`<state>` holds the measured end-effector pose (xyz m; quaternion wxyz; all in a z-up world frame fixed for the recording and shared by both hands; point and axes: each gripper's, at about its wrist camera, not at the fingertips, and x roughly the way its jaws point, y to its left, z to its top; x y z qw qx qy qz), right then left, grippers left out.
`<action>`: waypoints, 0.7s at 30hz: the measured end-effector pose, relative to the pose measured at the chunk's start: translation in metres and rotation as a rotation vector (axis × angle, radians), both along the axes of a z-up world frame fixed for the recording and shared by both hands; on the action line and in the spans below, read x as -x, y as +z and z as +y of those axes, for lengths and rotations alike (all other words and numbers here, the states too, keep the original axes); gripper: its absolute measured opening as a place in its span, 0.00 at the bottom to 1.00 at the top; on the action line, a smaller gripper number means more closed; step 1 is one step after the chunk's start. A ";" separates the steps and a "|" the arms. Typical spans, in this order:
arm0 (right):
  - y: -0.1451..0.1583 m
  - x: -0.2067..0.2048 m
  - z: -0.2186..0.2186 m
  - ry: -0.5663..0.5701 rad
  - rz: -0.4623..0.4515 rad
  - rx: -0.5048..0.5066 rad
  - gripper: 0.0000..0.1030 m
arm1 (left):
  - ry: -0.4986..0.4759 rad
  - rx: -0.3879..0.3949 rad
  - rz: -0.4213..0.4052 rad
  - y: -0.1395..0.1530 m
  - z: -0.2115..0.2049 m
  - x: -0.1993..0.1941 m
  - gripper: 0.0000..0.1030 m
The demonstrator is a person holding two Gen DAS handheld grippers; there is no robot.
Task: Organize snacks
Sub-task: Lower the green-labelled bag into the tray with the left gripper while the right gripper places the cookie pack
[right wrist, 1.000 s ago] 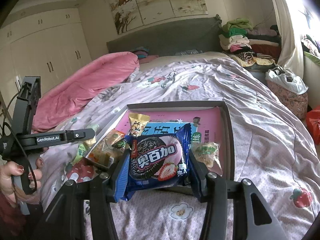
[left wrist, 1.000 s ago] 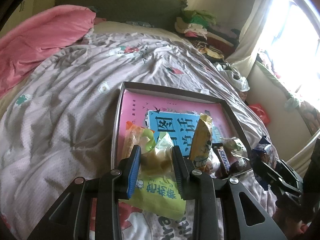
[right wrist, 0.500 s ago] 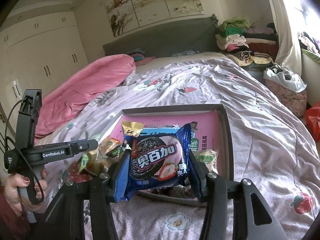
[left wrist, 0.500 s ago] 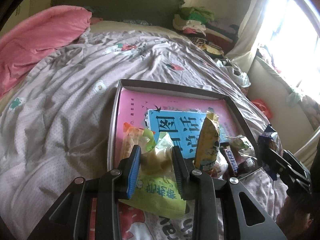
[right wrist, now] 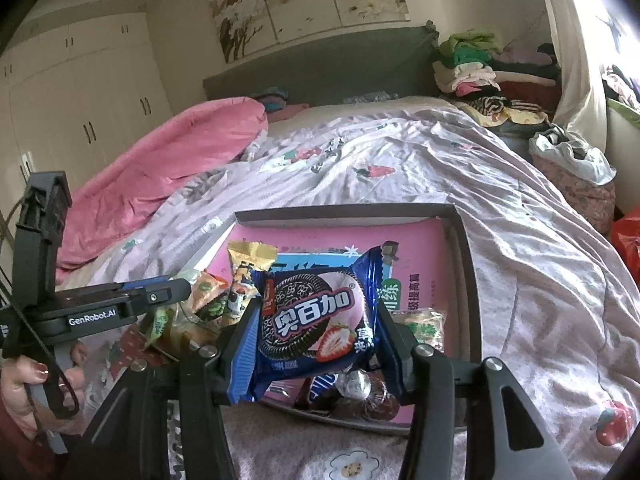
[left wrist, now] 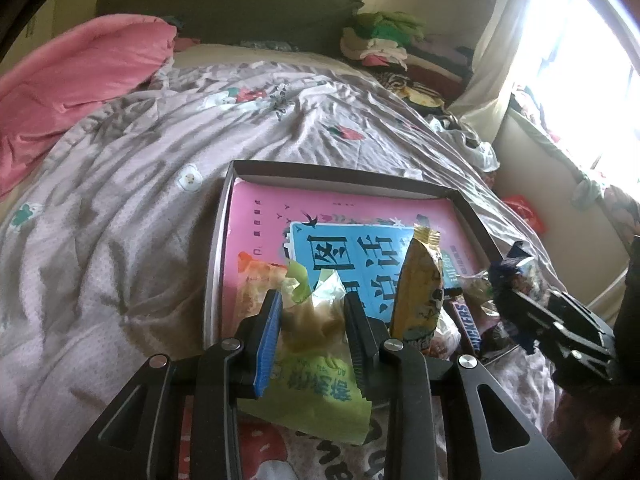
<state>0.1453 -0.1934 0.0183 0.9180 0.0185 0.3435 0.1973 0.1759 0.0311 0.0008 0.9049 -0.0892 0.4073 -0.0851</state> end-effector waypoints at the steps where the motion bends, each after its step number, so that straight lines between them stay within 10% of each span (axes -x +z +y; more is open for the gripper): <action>1: -0.002 -0.002 0.001 0.001 0.004 0.004 0.51 | -0.002 -0.002 0.000 0.000 -0.001 0.000 0.32; 21: -0.021 -0.008 0.018 0.069 0.049 0.006 0.51 | -0.003 0.008 0.001 -0.004 0.001 -0.002 0.32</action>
